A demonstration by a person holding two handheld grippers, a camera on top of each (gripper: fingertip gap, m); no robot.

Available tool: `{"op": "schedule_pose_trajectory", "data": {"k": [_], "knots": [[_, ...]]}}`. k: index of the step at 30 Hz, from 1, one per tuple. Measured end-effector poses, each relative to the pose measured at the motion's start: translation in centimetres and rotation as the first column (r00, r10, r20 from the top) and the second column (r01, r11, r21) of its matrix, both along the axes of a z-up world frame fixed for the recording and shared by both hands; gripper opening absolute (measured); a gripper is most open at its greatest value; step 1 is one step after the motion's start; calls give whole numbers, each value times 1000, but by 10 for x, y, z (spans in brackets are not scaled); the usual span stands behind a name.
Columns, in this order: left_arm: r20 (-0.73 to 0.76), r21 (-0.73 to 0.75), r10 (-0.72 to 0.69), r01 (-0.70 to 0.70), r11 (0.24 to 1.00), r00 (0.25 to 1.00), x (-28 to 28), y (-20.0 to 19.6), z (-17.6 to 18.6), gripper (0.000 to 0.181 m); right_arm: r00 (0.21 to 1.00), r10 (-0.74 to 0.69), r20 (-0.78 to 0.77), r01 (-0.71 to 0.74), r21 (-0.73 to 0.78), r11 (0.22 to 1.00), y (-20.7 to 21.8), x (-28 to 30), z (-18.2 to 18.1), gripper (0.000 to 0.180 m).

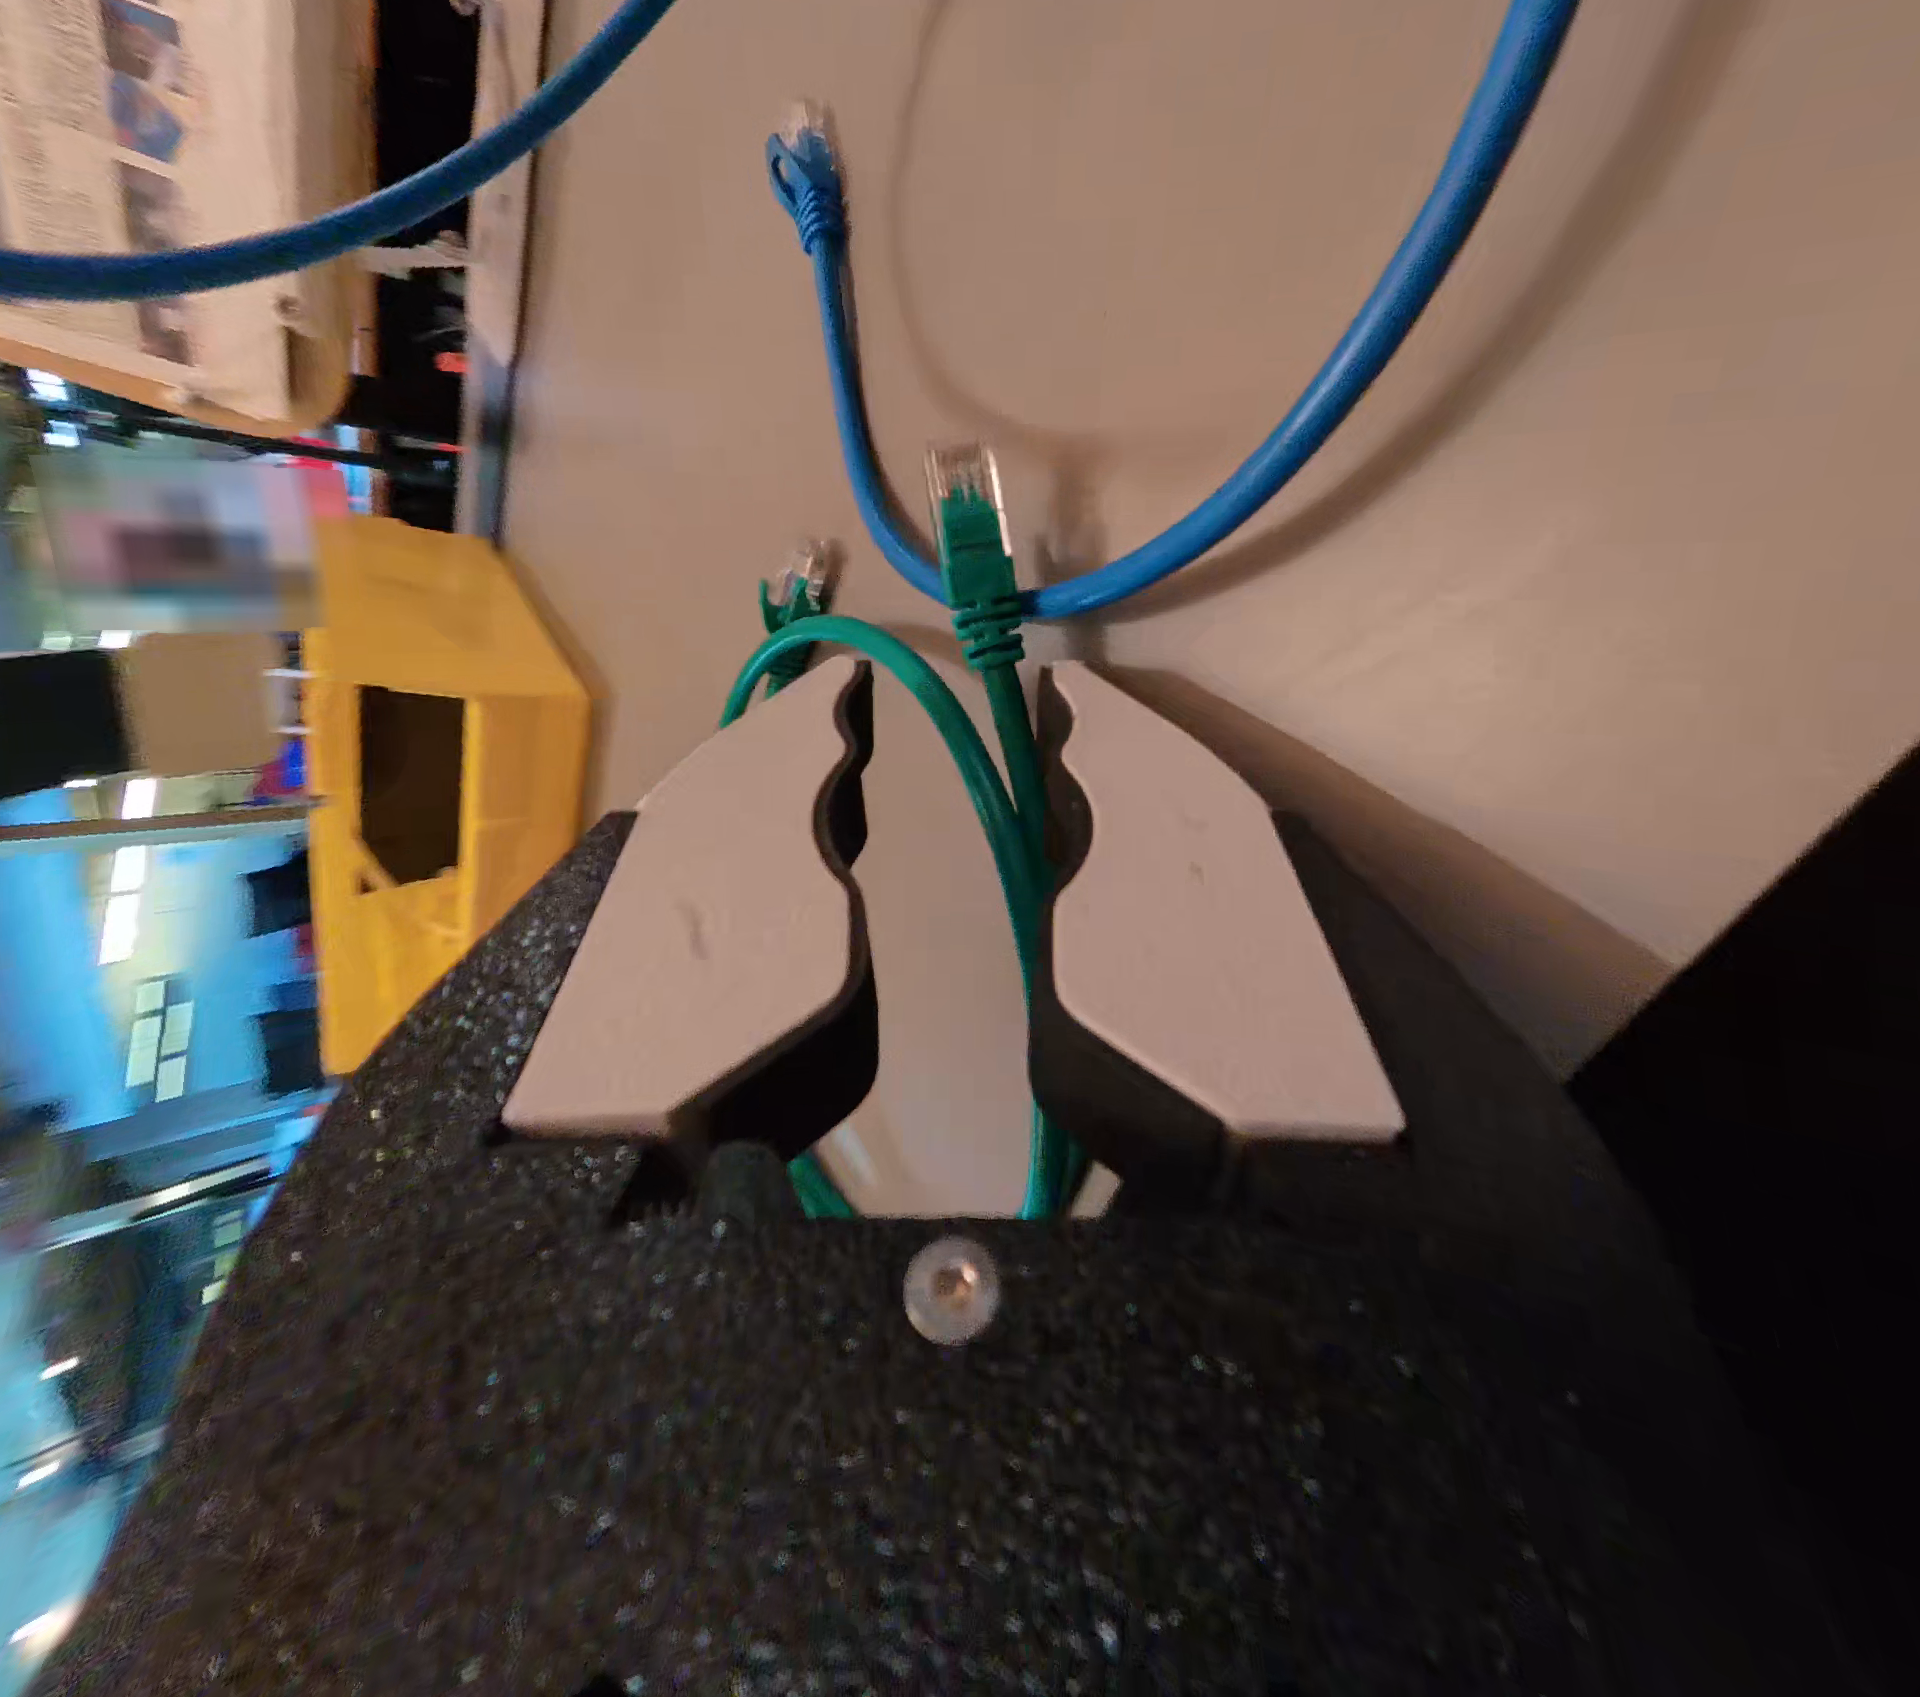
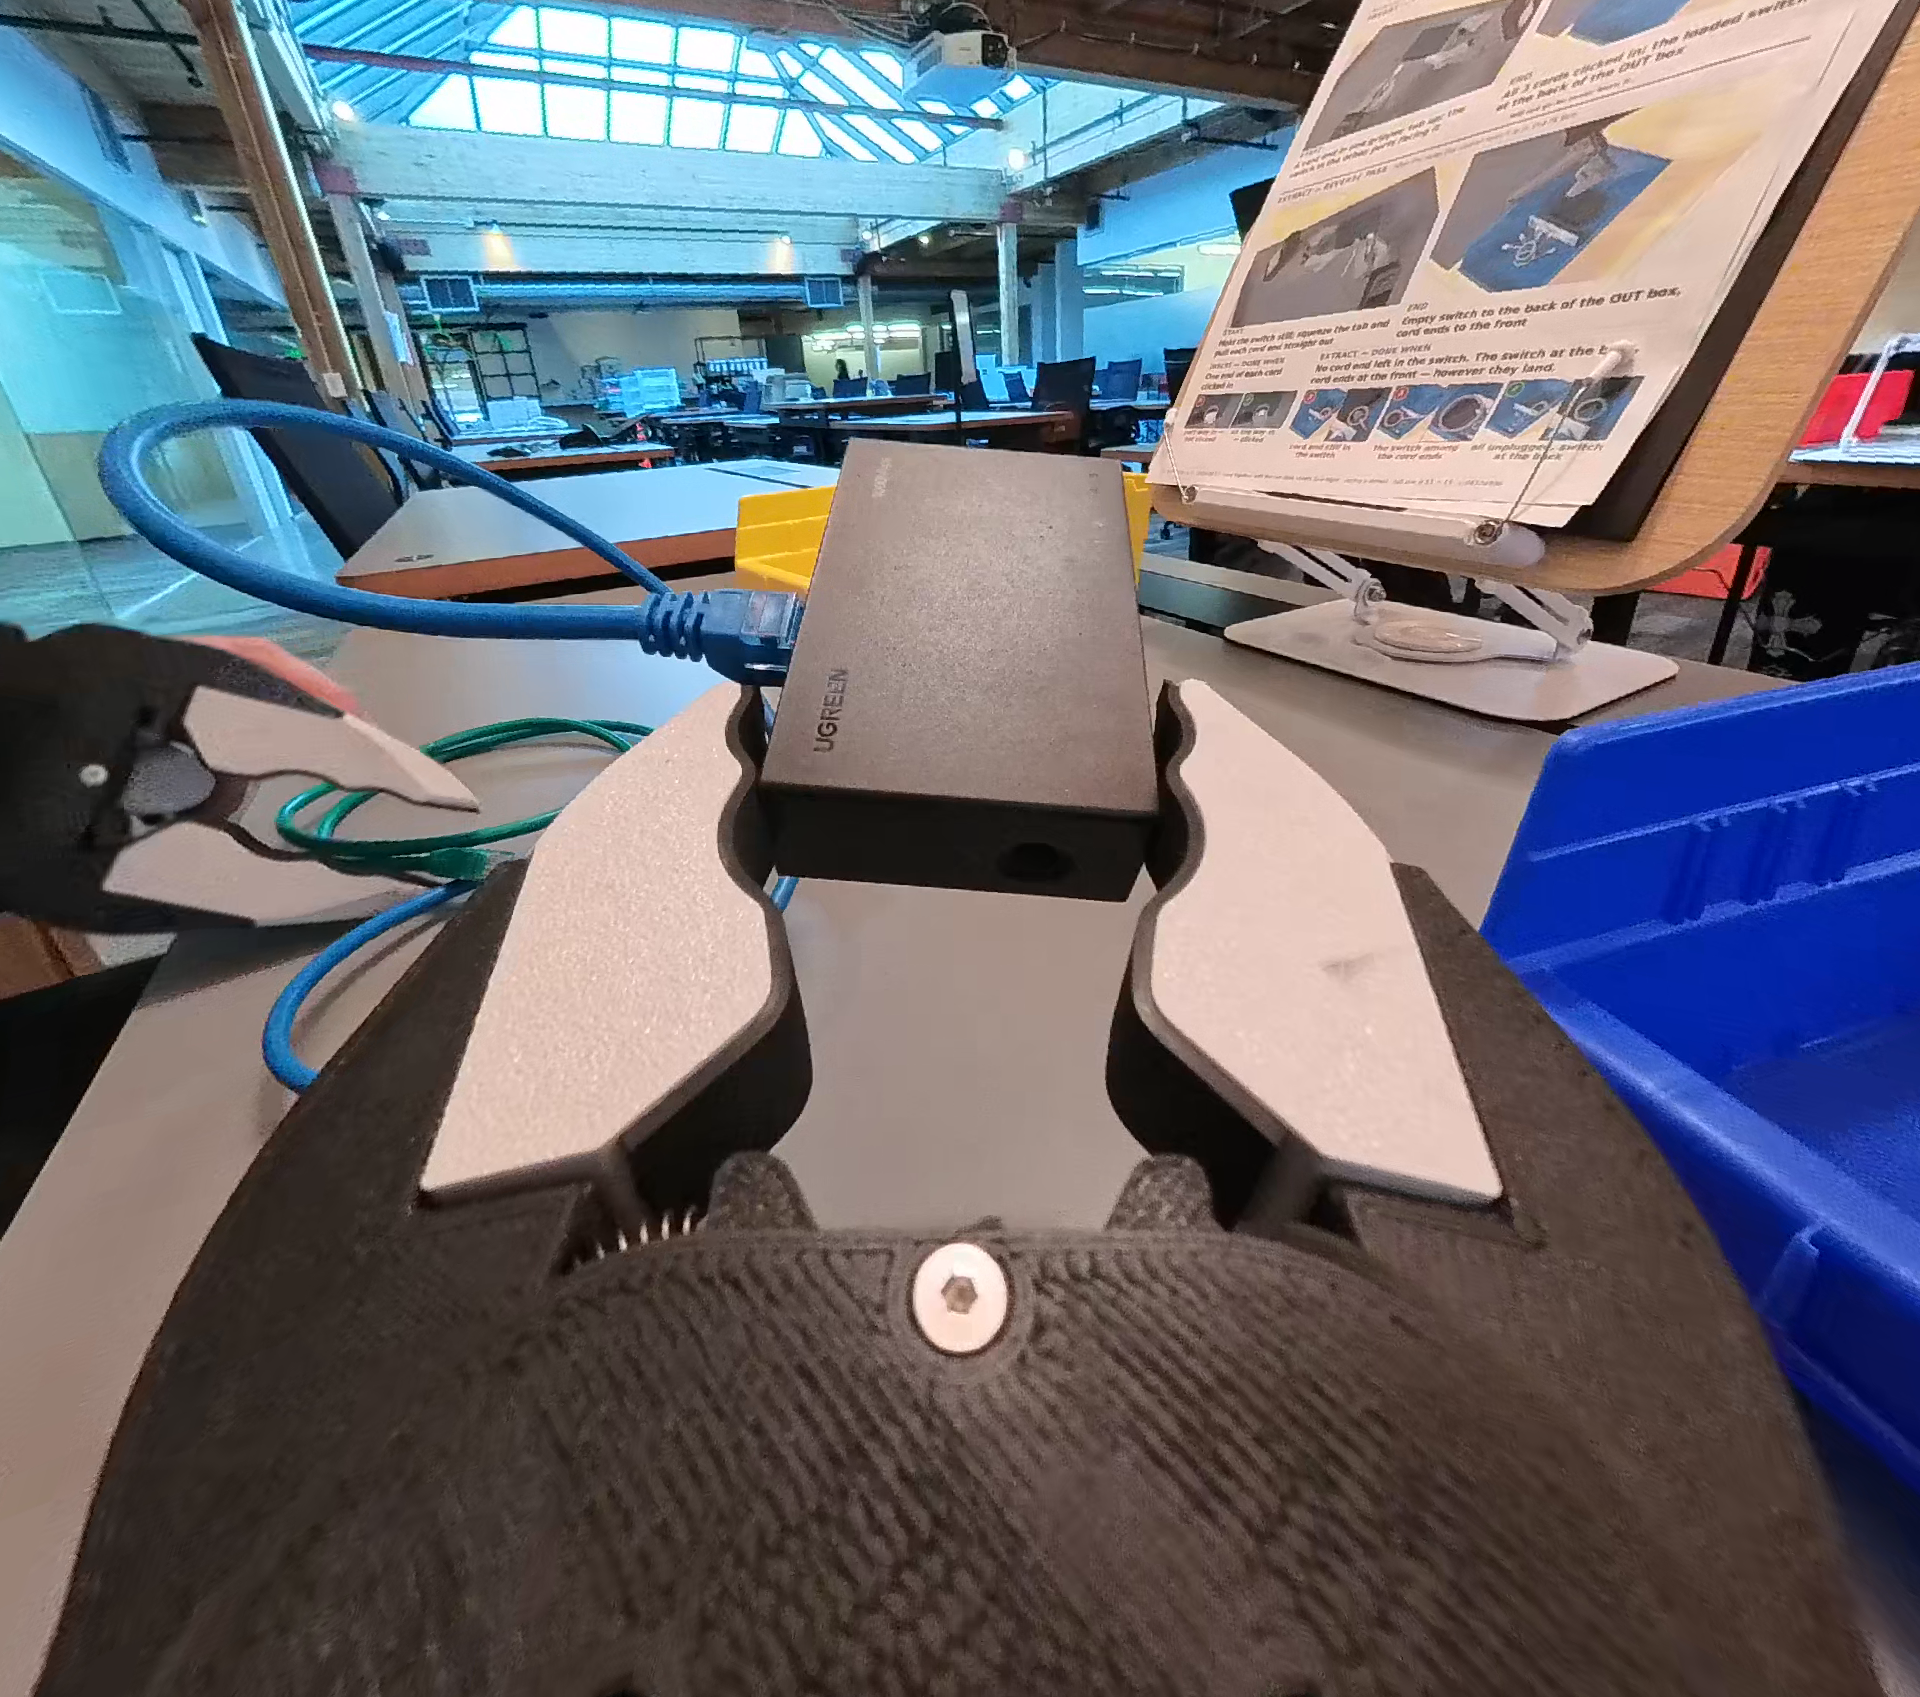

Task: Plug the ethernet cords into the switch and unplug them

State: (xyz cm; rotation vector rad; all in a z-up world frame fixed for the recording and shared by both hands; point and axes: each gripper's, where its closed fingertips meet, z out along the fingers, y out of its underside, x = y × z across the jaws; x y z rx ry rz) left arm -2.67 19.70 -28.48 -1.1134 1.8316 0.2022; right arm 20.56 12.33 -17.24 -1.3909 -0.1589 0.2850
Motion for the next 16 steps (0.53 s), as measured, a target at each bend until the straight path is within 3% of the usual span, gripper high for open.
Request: {"op": "schedule_pose_trajectory", "data": {"k": [1,11,16], "knots": [[1,41,3,-3,999,1000,1,1,0,28,1000,0,-1,0,1,1000,0,0,0,72],[102,41,13,-17,999,995,7,6,5,10,1000,-7,9,7,-1,1000,1,-1,0,72],[144,-198,73,-43,979,987,1,30,27,9,999,-15,29,16,-12,1000,5,-4,-2,72]]}}
